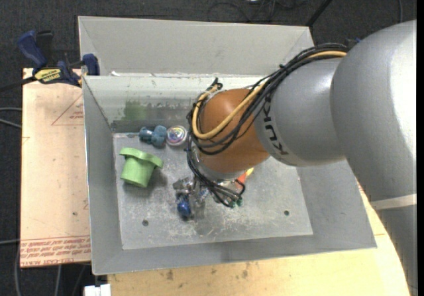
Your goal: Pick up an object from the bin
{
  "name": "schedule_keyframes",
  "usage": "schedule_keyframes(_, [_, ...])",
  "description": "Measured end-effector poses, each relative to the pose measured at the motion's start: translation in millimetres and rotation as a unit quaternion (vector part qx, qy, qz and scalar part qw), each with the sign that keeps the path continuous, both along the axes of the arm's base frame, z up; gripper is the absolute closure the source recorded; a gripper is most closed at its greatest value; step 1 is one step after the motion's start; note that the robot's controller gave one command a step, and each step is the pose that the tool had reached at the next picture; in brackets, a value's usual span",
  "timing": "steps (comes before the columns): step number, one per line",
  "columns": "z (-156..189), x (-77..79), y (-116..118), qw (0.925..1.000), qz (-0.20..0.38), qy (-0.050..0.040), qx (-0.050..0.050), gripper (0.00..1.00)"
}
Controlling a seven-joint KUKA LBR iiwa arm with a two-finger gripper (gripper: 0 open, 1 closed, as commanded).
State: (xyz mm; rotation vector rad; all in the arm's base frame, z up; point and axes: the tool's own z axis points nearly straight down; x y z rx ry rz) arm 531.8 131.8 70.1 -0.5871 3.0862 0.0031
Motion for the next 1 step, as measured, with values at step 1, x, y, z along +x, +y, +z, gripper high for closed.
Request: schedule_keyframes(1, [181.2, 10.1, 12.0, 0.9997, 0.022, -0.0048, 0.001, 1.0])
